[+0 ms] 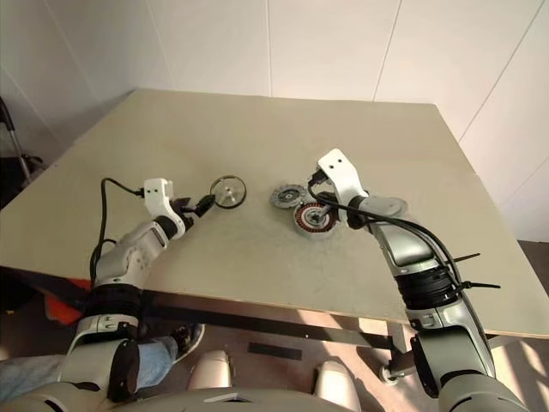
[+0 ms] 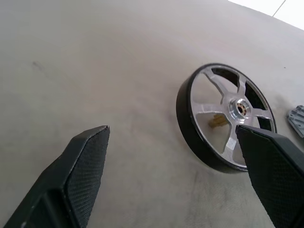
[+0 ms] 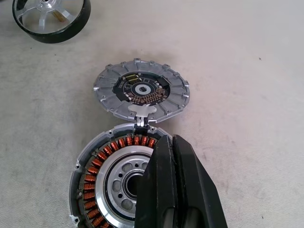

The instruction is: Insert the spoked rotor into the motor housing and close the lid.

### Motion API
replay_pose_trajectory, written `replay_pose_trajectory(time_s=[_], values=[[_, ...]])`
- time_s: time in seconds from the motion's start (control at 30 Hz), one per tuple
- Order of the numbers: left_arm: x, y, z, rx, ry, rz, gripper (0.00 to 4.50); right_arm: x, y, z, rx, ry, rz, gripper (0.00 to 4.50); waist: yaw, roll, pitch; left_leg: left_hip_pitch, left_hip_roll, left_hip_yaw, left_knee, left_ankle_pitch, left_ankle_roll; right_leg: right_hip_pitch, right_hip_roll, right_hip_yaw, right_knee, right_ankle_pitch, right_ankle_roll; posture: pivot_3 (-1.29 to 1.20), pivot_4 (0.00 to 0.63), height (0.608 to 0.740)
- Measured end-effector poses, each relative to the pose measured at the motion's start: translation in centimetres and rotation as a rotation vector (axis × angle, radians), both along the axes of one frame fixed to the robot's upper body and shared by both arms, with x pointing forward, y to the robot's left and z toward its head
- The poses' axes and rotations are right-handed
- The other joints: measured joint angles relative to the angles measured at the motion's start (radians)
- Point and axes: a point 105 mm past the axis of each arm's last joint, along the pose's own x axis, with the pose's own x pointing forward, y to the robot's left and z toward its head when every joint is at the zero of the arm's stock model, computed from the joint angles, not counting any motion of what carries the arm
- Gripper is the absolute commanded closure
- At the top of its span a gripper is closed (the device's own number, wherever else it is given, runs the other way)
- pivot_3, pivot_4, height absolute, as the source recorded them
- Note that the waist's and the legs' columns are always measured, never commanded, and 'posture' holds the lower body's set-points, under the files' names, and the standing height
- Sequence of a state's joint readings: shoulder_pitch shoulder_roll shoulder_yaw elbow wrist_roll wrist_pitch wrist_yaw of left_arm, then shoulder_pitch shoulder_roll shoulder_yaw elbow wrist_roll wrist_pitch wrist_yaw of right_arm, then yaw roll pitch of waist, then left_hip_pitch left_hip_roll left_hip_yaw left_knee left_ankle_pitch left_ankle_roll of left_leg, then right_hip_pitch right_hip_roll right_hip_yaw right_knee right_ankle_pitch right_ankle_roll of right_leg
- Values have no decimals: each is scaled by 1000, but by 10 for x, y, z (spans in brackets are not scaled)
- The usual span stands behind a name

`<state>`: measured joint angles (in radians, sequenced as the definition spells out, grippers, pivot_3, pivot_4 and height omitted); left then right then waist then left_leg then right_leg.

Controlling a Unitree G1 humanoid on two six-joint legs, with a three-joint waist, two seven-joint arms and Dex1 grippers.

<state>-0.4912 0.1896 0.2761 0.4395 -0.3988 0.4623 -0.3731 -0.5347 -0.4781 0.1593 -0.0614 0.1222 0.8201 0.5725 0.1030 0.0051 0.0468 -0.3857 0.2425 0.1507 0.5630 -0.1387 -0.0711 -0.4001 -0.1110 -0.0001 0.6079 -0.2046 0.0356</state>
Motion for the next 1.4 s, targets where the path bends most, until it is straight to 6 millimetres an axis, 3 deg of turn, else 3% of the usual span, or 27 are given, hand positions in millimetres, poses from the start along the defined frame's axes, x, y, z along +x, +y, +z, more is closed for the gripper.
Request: replay_pose_trajectory(time_s=[0.37,0.5,0.73,1.03,1.23,1.4], values=[[25,-43,5,-257,58,-84,0,-1,2,4,0,-12,1,4476,25,0,0,1,-2,0,1,0,0,2,-2,0,0,0,0,0,0,740],[26,-59,4,-304,85,-122,918,-2,2,4,0,-11,-2,4500,27,0,0,0,-2,0,1,0,0,2,-2,0,-1,0,0,0,0,740],[23,-68,0,-354,114,-155,3286,1,-7,8,7,-23,-47,4500,25,0,1,0,-2,0,0,1,-2,2,-2,0,-1,0,0,0,0,740],[21,-76,6,-399,117,-186,3286,2,-9,7,2,-23,-54,4500,24,0,2,0,-2,0,0,1,-1,2,-2,0,-1,0,0,0,0,740],[10,-111,35,-485,94,-364,3286,5,-34,10,-58,-39,-107,4500,29,0,3,-1,-2,0,0,1,-1,2,-2,-1,-2,0,0,0,0,740],[11,-107,34,-476,106,-348,3286,9,-61,19,-84,-66,-177,4500,20,0,3,0,-2,0,0,1,-1,2,-2,0,-2,0,0,0,0,740]])
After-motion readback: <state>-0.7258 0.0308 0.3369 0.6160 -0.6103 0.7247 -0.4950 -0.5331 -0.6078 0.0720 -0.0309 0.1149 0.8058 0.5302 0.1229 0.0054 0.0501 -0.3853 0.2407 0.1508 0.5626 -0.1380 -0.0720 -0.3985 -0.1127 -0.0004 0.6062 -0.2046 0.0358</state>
